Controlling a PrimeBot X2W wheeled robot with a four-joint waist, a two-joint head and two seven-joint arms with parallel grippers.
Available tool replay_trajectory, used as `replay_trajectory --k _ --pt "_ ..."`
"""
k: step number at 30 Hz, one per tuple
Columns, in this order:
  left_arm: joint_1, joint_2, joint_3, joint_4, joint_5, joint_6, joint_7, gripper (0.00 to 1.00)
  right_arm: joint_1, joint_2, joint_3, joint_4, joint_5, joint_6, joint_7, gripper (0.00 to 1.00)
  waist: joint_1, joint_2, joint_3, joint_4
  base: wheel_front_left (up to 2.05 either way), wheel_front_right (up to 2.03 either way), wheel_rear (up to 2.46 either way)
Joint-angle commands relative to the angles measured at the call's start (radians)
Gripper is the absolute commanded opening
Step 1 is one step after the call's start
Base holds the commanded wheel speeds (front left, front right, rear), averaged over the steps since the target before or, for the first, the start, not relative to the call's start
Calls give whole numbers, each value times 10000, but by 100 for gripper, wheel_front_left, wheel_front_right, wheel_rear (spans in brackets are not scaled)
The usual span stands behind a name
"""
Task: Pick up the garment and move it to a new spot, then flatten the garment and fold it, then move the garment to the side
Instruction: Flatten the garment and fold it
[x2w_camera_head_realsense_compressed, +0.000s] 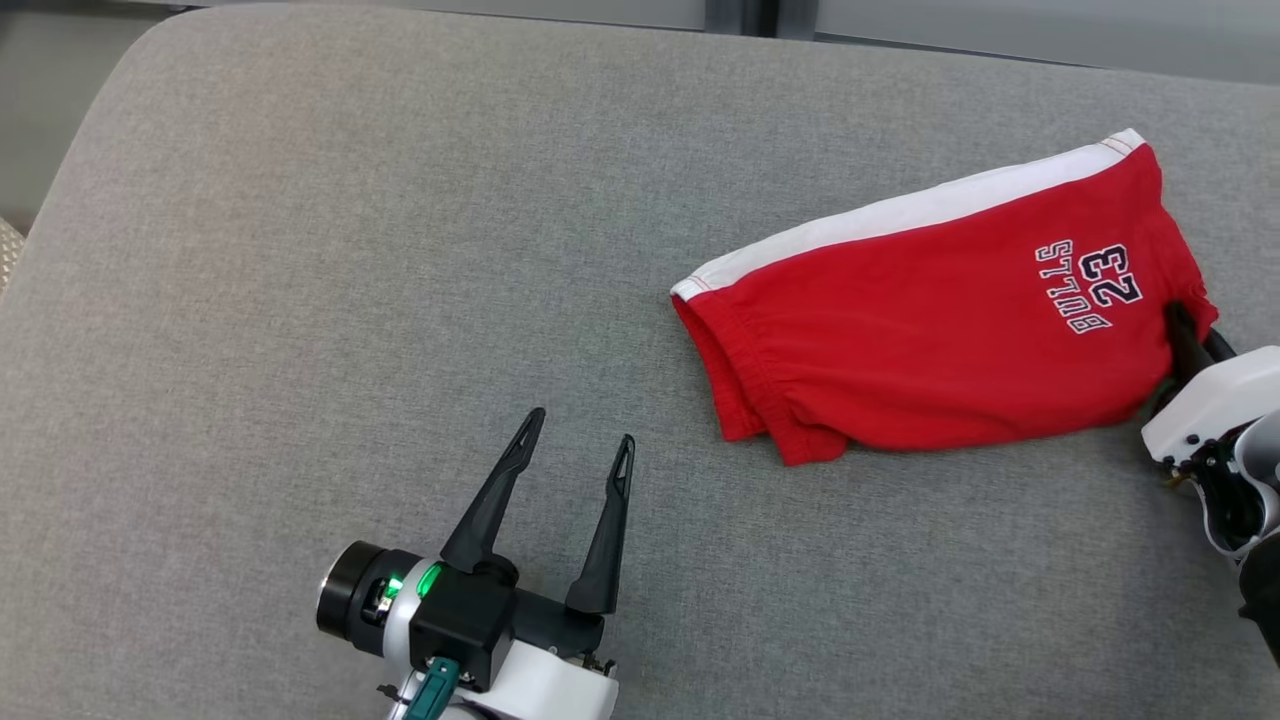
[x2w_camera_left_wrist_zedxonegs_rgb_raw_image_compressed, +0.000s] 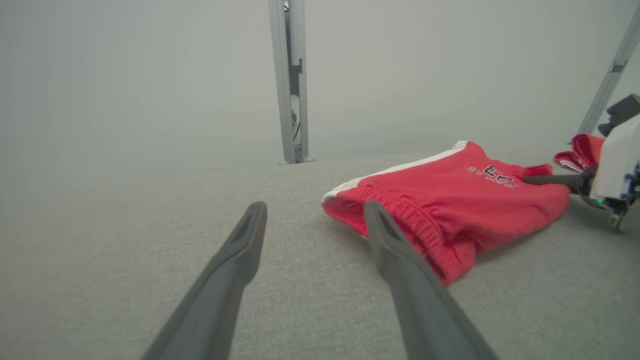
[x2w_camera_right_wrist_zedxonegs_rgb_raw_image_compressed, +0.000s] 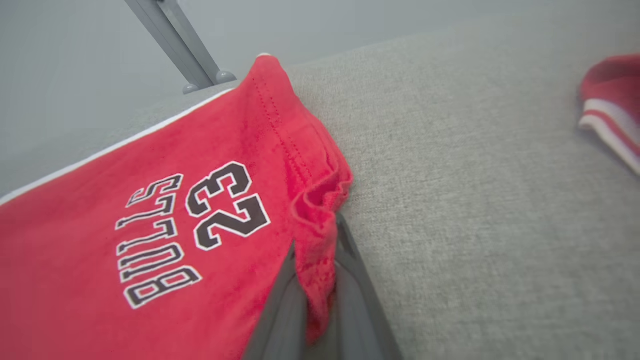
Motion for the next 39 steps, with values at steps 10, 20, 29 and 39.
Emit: replay_trajectory --k 10,20,29,39 --pt "93 25 112 -45 -103 80 2 100 1089 -107 -336 -1300 1177 10 -777 0 0 0 -522 -671 0 0 0" --pt "338 27 298 -30 -121 172 2 100 3101 321 -1976 -2952 499 10 -783 0 0 0 -1134 -1428 0 0 0" --pt "414 27 326 21 -159 70 2 100 3901 689 -3046 -3449 -458 10 -784 0 0 0 -1392 -1783 0 0 0" --pt "313 27 171 45 -427 88 2 100 3562 1175 -3023 -5169 -1587 10 -787 0 0 0 -1542 -1119 0 0 0"
